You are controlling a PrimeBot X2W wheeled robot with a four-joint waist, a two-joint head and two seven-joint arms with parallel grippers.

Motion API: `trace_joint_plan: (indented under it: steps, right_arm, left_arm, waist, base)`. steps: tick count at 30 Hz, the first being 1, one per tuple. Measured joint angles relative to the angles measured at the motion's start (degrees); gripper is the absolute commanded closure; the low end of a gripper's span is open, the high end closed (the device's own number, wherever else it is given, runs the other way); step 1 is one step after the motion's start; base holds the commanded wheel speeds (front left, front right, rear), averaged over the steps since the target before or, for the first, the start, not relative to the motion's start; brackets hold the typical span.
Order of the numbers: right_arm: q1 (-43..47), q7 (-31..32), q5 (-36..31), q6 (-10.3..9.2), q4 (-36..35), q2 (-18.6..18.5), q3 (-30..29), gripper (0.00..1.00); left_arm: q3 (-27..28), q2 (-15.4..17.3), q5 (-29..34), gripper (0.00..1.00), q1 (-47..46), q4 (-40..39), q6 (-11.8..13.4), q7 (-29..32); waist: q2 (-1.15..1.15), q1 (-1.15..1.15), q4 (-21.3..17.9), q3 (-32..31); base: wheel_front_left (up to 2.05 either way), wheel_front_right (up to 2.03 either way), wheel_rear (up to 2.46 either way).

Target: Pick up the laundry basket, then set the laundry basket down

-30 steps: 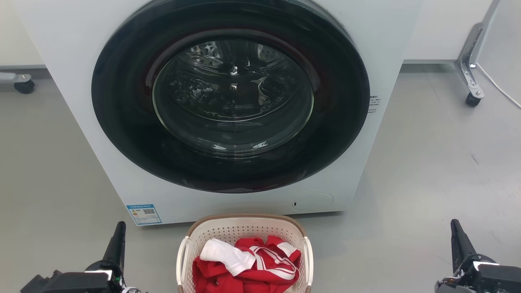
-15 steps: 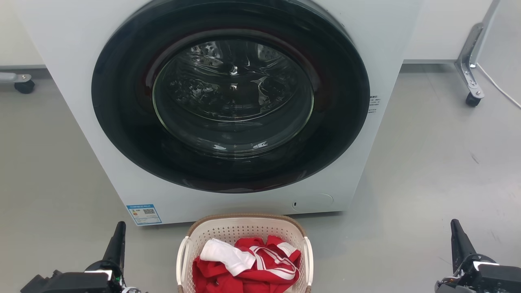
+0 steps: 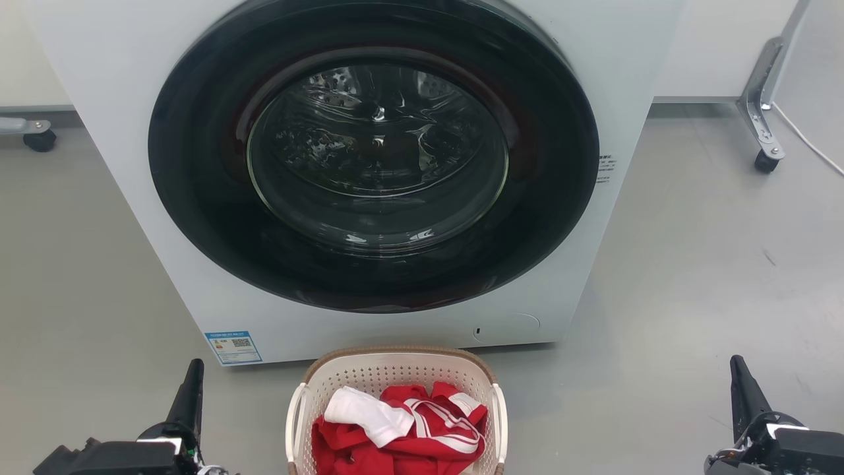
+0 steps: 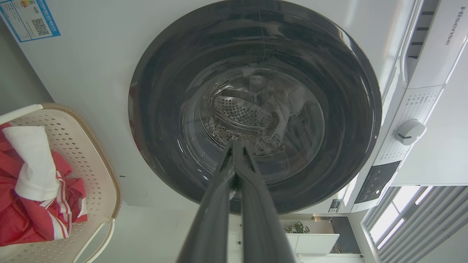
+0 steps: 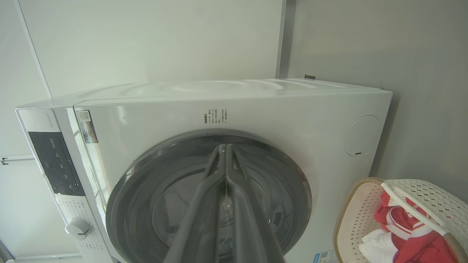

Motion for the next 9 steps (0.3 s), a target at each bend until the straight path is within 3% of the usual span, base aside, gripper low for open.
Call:
trace_joint_plan:
  steps: [9]
  right_arm:
    - [0.00, 0.00, 0.01, 0.00, -0.01, 0.00, 0.00, 1.00]
  left_arm:
    - [0.00, 0.00, 0.00, 1.00, 0.00, -0.01, 0.00, 0.00]
  waist:
    - [0.00, 0.00, 0.00, 0.00]
  base:
    - [0.00, 0.00, 0.00]
